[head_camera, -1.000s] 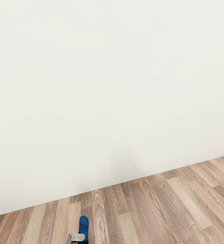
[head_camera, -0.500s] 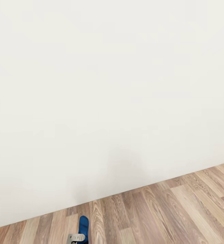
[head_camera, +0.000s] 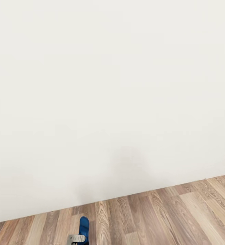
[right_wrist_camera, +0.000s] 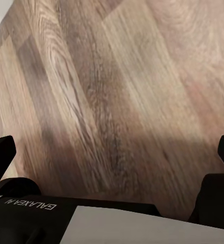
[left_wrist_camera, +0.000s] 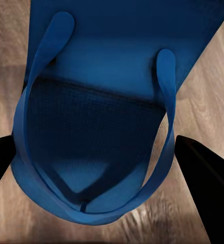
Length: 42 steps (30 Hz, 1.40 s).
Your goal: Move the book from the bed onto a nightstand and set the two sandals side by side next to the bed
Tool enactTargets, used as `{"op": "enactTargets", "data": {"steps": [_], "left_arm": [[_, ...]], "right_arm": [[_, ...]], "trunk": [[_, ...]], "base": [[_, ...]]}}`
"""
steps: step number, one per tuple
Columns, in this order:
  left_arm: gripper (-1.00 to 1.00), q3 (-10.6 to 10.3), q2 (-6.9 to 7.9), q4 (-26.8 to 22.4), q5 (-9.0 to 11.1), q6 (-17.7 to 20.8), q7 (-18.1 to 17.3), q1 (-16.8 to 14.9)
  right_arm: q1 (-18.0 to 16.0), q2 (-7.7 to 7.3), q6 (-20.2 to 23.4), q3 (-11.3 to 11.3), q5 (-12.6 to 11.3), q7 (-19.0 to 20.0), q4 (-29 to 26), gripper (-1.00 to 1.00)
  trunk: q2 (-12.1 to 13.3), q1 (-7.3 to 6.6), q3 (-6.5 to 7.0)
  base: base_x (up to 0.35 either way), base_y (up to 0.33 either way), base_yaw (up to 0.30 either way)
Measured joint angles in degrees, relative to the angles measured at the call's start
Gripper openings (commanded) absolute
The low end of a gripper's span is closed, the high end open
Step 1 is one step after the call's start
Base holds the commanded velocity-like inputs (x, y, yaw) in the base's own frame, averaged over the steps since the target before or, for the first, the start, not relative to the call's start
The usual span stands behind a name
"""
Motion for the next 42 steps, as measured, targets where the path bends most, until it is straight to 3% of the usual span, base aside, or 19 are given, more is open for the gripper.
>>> {"op": "enactTargets", "data": {"steps": [25,42], "left_arm": [[-1.00,0.0,-0.01,0.0,0.1,0.0,0.0,0.0],[-1.00,0.0,0.00,0.0,0.1,0.0,0.0,0.0]], "right_arm": [[0.0,0.00,0.0,0.0,0.0,0.0,0.0,1.00],[0.0,0.00,0.0,0.0,0.0,-0.1,0.0,1.00]], "trunk": [[0.0,0.00,0.00],[0.0,0.00,-0.39]], "base": [[0.095,0.000,0.024],[0.001,0.000,0.243]]}}
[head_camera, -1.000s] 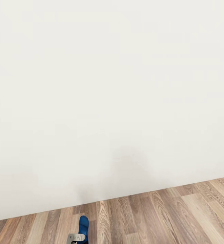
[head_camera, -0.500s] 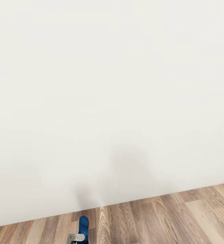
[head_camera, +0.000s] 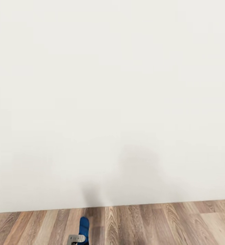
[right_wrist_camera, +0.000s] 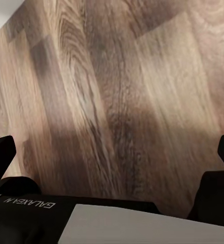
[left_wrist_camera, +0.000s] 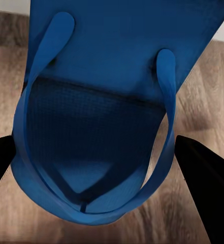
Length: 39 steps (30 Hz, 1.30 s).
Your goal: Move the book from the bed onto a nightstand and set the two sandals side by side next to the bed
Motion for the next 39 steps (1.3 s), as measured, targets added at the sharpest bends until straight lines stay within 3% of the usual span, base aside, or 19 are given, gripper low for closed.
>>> {"op": "enactTargets", "data": {"steps": [39], "left_arm": [[-1.00,0.0,0.00,0.0,0.0,0.0,0.0,0.0]], "right_arm": [[0.0,0.00,0.0,0.0,0.0,0.0,0.0,1.00]], "trunk": [[0.0,0.00,-0.98]], "base": [[0.000,0.000,0.266]]}}
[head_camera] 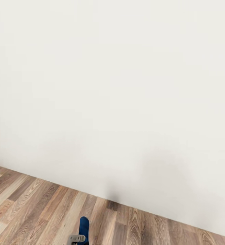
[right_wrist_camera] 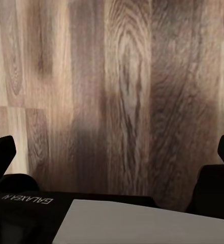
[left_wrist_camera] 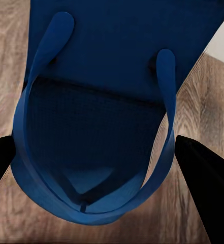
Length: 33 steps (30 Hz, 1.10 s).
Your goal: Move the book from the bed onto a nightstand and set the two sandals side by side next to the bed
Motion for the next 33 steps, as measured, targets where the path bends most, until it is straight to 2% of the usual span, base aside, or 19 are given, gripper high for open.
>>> {"op": "enactTargets", "data": {"steps": [33], "left_arm": [[-1.00,0.0,0.00,0.0,0.0,0.0,0.0,0.0]], "right_arm": [[0.0,0.00,0.0,0.0,0.0,0.0,0.0,1.00]], "trunk": [[0.0,0.00,-0.83]], "base": [[0.000,0.000,0.266]]}}
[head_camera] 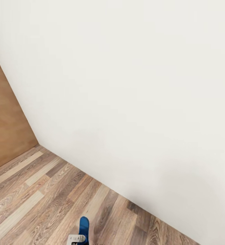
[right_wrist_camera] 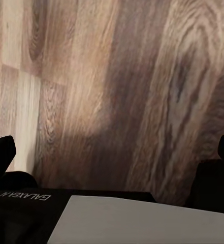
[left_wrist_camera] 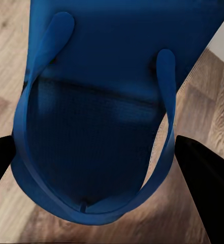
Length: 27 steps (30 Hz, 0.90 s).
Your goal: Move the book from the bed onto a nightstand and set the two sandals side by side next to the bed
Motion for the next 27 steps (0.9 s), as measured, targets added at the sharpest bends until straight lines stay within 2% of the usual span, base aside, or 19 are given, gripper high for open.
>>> {"op": "enactTargets", "data": {"steps": [27], "left_arm": [[-1.00,-0.1,0.00,0.9,-0.2,0.0,0.0,0.0]], "right_arm": [[0.0,0.00,0.0,0.0,0.0,0.0,0.0,1.00]], "trunk": [[0.0,0.00,-0.68]], "base": [[0.000,0.000,0.266]]}}
